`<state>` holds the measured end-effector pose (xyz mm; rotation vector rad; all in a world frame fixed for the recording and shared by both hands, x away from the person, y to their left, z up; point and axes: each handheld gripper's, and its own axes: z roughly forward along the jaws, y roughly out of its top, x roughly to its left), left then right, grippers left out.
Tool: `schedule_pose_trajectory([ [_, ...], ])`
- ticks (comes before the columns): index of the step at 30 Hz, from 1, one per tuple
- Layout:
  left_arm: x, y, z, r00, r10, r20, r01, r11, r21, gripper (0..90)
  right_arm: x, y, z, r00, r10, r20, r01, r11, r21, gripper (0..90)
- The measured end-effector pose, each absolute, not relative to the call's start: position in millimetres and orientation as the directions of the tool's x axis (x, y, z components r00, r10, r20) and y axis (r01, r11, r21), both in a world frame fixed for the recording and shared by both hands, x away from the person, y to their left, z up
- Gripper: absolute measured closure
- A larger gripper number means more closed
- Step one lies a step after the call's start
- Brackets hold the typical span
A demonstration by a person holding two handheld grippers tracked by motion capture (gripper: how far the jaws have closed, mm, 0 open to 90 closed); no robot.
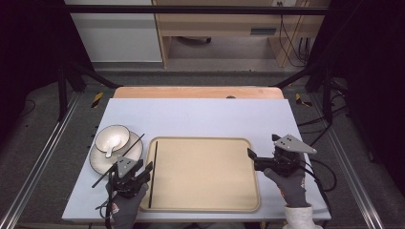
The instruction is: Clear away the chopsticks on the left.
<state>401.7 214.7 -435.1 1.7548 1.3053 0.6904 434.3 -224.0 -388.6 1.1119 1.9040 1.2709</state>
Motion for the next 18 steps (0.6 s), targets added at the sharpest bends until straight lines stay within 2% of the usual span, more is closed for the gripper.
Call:
schedule_pose_trajectory([
  [5,404.2,224.9,-427.8,0.412,0.910,-0.044,0.471,-0.172,0.865,50.2,434.4,-222.8,-389.8,-0.482,0.876,-0.023,0.319,0.200,0.927,2.6],
  [10,406.7,237.1,-424.5,0.459,0.887,-0.046,0.467,-0.197,0.862,43.9,433.7,-224.7,-388.1,-0.481,0.876,-0.020,0.313,0.193,0.930,2.5],
  [13,405.7,243.5,-426.1,0.499,0.867,-0.008,0.453,-0.252,0.855,40.3,432.6,-225.8,-387.0,-0.477,0.879,-0.022,0.313,0.193,0.930,2.6],
  [18,401.2,257.9,-427.1,0.556,0.831,-0.016,0.431,-0.272,0.860,35.3,433.5,-226.2,-387.2,-0.469,0.883,-0.027,0.316,0.196,0.928,2.6],
])
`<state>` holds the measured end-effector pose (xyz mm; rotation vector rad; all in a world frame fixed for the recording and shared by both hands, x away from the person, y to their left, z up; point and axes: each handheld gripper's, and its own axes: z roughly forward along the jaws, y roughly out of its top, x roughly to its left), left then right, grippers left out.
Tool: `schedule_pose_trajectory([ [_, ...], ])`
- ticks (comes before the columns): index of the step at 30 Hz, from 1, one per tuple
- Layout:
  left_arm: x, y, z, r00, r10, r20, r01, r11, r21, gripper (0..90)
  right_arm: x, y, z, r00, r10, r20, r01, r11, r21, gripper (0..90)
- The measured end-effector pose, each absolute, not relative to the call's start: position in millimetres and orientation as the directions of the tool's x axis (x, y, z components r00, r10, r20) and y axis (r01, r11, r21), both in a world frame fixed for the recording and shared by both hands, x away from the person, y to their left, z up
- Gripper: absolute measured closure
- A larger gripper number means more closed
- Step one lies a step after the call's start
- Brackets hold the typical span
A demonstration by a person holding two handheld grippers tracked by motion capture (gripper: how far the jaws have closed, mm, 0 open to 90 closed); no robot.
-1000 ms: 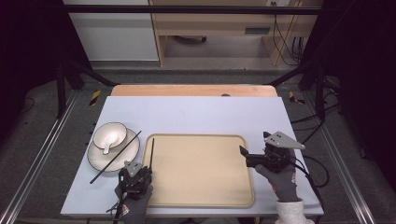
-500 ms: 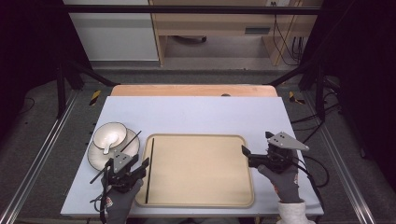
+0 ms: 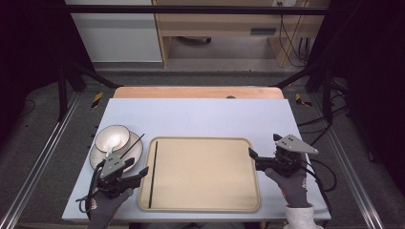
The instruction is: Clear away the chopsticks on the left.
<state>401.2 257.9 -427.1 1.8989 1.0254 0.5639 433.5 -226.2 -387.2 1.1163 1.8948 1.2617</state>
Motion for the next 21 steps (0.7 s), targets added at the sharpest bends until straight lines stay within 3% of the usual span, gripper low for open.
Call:
schedule_pose_trajectory([
  [5,398.7,274.3,-431.7,0.548,0.836,-0.007,0.437,-0.279,0.855,31.9,434.7,-224.6,-389.0,-0.473,0.880,-0.031,0.324,0.206,0.923,2.6],
  [8,397.1,283.5,-434.9,0.525,0.849,0.051,0.444,-0.325,0.835,29.7,435.2,-223.5,-390.3,-0.476,0.879,-0.033,0.328,0.213,0.920,2.6],
  [21,400.6,321.8,-439.0,0.464,0.885,0.036,0.513,-0.301,0.804,30.3,435.3,-222.9,-390.6,-0.470,0.882,-0.036,0.331,0.214,0.919,2.7],
])
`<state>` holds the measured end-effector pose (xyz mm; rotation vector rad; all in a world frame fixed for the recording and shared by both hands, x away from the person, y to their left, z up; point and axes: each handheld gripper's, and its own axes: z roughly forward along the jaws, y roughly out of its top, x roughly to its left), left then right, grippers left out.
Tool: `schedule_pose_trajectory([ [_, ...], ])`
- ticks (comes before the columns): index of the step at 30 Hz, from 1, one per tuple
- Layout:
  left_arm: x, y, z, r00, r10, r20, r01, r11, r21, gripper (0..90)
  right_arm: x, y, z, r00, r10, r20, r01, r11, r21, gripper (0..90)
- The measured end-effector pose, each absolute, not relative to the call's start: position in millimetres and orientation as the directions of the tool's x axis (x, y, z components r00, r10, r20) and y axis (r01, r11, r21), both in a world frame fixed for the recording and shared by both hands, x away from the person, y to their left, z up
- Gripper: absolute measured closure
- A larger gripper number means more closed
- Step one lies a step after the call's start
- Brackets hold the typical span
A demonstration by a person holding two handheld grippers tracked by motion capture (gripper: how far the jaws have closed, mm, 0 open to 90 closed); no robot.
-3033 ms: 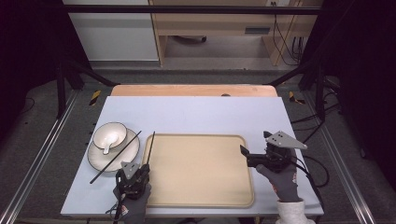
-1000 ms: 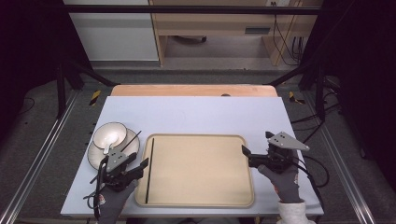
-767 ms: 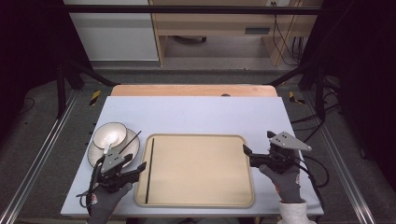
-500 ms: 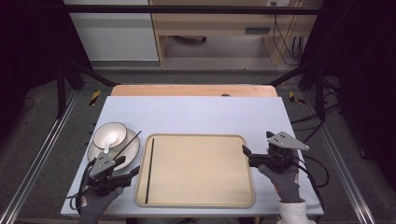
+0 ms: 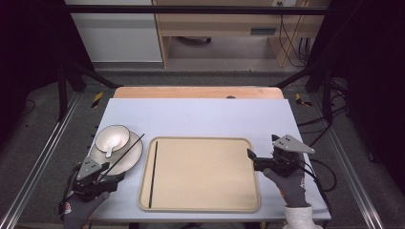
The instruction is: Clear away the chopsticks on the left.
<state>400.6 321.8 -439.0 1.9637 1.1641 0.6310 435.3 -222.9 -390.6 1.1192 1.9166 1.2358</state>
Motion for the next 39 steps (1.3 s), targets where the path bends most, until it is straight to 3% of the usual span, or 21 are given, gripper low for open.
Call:
schedule_pose_trajectory([
  [7,410.9,331.3,-443.0,0.409,0.912,0.027,0.543,-0.266,0.797,37.2,435.2,-222.5,-390.6,-0.472,0.881,-0.034,0.331,0.213,0.919,2.9],
  [15,430.1,328.5,-448.6,0.431,0.899,0.072,0.573,-0.335,0.748,51.2,435.8,-222.3,-390.9,-0.474,0.880,-0.032,0.335,0.214,0.918,3.0],
  [25,437.7,330.1,-453.7,0.431,0.900,0.064,0.600,-0.339,0.725,69.5,437.3,-222.2,-392.2,-0.476,0.879,-0.032,0.342,0.218,0.914,2.9],
  [34,438.8,328.4,-455.2,0.448,0.892,0.057,0.607,-0.350,0.714,82.1,437.8,-221.1,-393.1,-0.477,0.878,-0.033,0.342,0.220,0.914,3.0],
  [39,438.8,327.1,-455.5,0.454,0.889,0.055,0.607,-0.354,0.712,84.9,437.8,-220.9,-393.2,-0.482,0.876,-0.033,0.341,0.222,0.913,3.0],
])
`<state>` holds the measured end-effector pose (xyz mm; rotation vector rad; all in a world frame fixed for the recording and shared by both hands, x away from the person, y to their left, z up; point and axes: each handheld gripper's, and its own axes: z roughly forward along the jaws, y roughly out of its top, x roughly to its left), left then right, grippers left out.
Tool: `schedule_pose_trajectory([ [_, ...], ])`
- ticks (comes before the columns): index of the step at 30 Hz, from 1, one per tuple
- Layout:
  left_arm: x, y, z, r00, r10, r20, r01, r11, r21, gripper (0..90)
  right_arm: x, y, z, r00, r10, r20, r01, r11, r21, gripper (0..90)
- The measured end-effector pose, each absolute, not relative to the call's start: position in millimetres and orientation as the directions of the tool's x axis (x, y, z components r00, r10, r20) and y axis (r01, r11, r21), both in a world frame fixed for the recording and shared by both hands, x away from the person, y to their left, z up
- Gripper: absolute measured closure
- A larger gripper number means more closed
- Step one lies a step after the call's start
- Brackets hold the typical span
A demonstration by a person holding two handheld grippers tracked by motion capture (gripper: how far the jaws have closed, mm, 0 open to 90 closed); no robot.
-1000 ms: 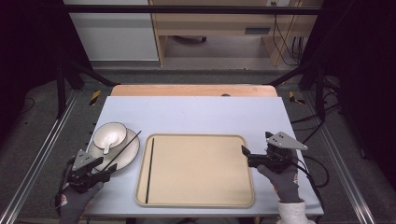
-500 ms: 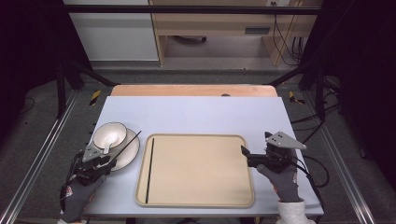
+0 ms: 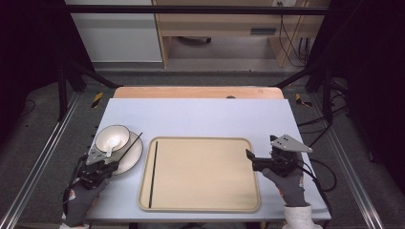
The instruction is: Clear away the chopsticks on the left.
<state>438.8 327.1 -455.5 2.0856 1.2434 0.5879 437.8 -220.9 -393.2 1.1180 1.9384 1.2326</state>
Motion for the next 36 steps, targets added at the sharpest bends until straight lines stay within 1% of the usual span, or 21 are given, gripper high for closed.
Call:
schedule_pose_trajectory([
  [7,437.2,323.3,-454.4,0.455,0.889,0.048,0.612,-0.352,0.709,85.2,437.4,-221.1,-392.9,-0.478,0.878,-0.030,0.343,0.218,0.914,2.9],
  [14,433.0,314.1,-448.6,0.463,0.885,0.047,0.588,-0.346,0.731,85.2,437.3,-221.8,-392.4,-0.477,0.878,-0.031,0.343,0.218,0.914,2.9],
  [21,427.1,300.6,-440.9,0.461,0.885,0.059,0.562,-0.343,0.753,85.3,437.1,-223.0,-391.7,-0.475,0.879,-0.034,0.340,0.219,0.915,2.8],
  [23,425.5,296.8,-439.7,0.461,0.886,0.047,0.559,-0.331,0.760,85.3,436.9,-223.4,-391.4,-0.475,0.879,-0.034,0.338,0.218,0.915,2.8],
  [36,412.5,264.3,-433.2,0.482,0.875,0.042,0.523,-0.325,0.788,85.3,436.3,-224.5,-390.5,-0.470,0.882,-0.037,0.337,0.218,0.916,2.7],
])
